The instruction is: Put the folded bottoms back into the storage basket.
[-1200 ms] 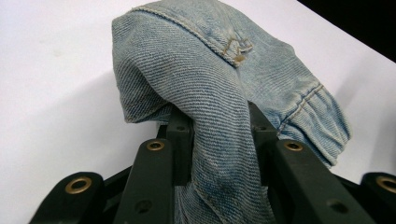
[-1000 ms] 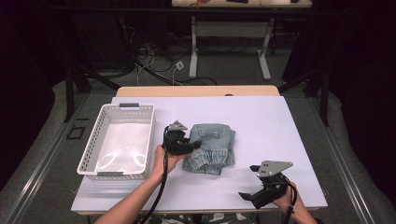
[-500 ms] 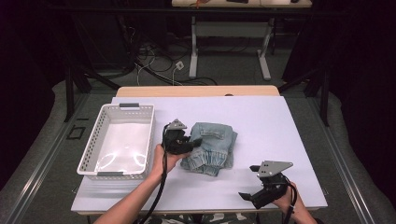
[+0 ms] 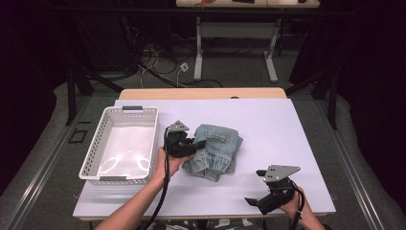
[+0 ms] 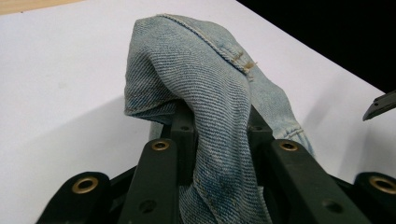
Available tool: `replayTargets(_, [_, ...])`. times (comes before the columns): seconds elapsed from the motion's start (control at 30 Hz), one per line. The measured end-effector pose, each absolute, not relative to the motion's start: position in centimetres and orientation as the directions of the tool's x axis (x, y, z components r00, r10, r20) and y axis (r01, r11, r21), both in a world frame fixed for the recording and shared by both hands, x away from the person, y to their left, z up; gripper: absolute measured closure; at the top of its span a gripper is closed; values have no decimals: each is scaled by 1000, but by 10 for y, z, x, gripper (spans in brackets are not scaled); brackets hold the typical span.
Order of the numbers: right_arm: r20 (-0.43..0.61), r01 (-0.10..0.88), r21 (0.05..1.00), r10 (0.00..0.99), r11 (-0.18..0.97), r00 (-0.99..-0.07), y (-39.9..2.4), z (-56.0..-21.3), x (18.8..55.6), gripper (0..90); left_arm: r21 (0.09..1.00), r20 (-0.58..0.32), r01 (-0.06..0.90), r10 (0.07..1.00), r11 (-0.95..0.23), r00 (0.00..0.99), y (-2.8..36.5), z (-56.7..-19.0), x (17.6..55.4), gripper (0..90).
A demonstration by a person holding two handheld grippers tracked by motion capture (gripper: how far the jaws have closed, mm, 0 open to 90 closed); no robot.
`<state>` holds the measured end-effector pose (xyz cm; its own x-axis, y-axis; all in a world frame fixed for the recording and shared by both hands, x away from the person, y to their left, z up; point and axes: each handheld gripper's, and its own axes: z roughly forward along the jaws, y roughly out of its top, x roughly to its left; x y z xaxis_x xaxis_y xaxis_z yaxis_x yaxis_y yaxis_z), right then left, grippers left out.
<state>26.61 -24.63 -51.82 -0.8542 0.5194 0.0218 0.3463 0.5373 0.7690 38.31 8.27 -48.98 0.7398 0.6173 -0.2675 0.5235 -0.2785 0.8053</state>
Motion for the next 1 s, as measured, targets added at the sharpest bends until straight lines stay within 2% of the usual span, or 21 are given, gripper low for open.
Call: replayTargets(1.0, [20, 345, 767, 518, 541, -855, -246, -518, 266, 4, 824, -248, 492, 602, -281, 759, 91, -469, 377, 735])
